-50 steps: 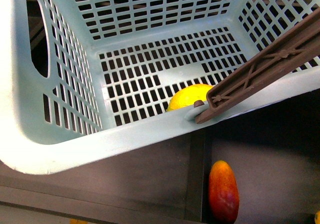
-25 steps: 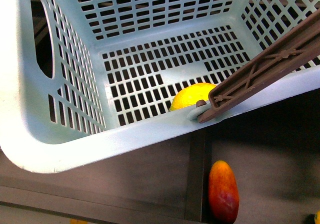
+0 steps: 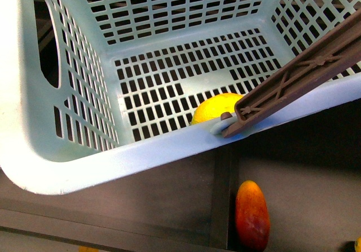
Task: Pick lemon and mango into basket
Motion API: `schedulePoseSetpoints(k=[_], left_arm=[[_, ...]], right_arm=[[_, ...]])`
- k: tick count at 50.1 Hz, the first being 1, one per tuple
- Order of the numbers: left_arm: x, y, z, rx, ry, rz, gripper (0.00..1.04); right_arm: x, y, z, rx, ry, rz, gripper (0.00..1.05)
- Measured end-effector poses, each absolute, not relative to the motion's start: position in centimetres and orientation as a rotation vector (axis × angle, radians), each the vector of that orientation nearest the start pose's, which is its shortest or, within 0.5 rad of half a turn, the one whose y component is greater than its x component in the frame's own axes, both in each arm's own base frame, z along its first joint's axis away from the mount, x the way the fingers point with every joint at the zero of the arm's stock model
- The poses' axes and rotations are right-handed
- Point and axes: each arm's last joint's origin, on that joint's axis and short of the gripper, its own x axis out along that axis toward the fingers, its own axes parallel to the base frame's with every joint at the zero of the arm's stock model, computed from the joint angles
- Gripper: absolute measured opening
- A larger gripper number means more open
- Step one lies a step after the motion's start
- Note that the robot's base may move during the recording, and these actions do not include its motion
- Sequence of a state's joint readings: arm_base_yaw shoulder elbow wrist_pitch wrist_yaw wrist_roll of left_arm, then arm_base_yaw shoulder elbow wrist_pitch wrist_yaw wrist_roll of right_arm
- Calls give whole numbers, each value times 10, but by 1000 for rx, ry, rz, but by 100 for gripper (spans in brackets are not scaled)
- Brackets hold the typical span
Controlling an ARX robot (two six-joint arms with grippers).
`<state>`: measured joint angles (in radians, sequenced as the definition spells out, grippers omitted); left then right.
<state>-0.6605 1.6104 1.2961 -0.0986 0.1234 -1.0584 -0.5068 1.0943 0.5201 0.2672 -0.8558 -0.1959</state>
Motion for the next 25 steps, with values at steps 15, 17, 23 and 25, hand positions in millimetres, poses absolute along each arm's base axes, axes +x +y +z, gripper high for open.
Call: schedulePoseSetpoints(k=[15,17,23,25], left_arm=[[290,-230,310,-876,768,-476,5],[290,-230,310,-876,769,-477,5],[290,-230,310,-876,769,-477,5],[290,-230,310,-876,769,-477,5]], right_arm=[[238,-1,239,17,191,394,61],[245,11,239,18,194,399,61],[260,40,237,19,218,411,61],[264,47,235,19,229,409,61]])
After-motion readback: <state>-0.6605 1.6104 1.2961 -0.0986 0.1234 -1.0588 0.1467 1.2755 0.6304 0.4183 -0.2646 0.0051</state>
